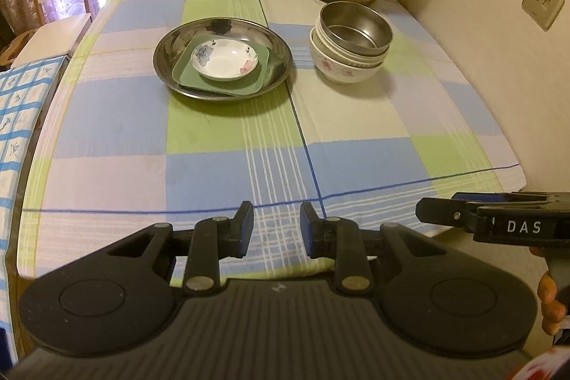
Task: Organize plates and bowls
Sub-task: 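Pull both grippers back from the stacked bowls, then move both grippers toward the stack of steel and cream bowls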
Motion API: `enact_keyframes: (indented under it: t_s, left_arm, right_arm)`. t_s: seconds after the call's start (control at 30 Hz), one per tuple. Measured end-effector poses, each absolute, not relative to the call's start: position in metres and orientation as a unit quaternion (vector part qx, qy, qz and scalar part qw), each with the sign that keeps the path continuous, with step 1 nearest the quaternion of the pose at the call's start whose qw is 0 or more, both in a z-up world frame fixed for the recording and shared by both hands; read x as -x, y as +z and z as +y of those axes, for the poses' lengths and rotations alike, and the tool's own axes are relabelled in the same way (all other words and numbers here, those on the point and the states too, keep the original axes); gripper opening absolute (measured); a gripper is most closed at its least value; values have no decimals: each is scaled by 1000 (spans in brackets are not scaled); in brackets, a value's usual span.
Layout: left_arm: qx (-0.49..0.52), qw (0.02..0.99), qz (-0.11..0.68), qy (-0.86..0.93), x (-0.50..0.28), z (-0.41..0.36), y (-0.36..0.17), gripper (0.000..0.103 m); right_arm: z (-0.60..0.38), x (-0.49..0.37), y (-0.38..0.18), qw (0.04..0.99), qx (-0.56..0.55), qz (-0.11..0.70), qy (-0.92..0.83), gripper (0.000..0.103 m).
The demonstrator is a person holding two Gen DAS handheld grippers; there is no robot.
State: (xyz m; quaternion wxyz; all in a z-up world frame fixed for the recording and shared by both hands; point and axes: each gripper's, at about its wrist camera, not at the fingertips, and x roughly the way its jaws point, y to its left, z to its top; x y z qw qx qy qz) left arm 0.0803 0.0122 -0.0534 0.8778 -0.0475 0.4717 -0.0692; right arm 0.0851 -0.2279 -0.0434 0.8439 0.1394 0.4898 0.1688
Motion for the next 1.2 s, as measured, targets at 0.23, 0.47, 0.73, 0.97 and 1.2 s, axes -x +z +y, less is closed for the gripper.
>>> enact_keyframes:
  t_s: [0.23, 0.47, 0.73, 0.97, 1.2]
  left_arm:
    - [44, 877, 470, -92, -109, 27, -51, 25]
    - [33, 877, 464, -117, -143, 43, -50, 25]
    - [16, 880, 451, -148, -175, 49, -51, 25]
    - [21, 881, 441, -168, -199, 44, -49, 25]
    - [29, 893, 419, -164, -229, 25, -44, 24]
  right_arm:
    - [-219, -103, -41, 844, -162, 488, 152, 65]
    - [-213, -124, -37, 850, -192, 477, 119, 65]
    - [-206, -142, -36, 856, -201, 469, 83, 65]
    - [-209, -155, -37, 859, -199, 467, 67, 65]
    - [-239, -183, -29, 881, -193, 427, 58, 52]
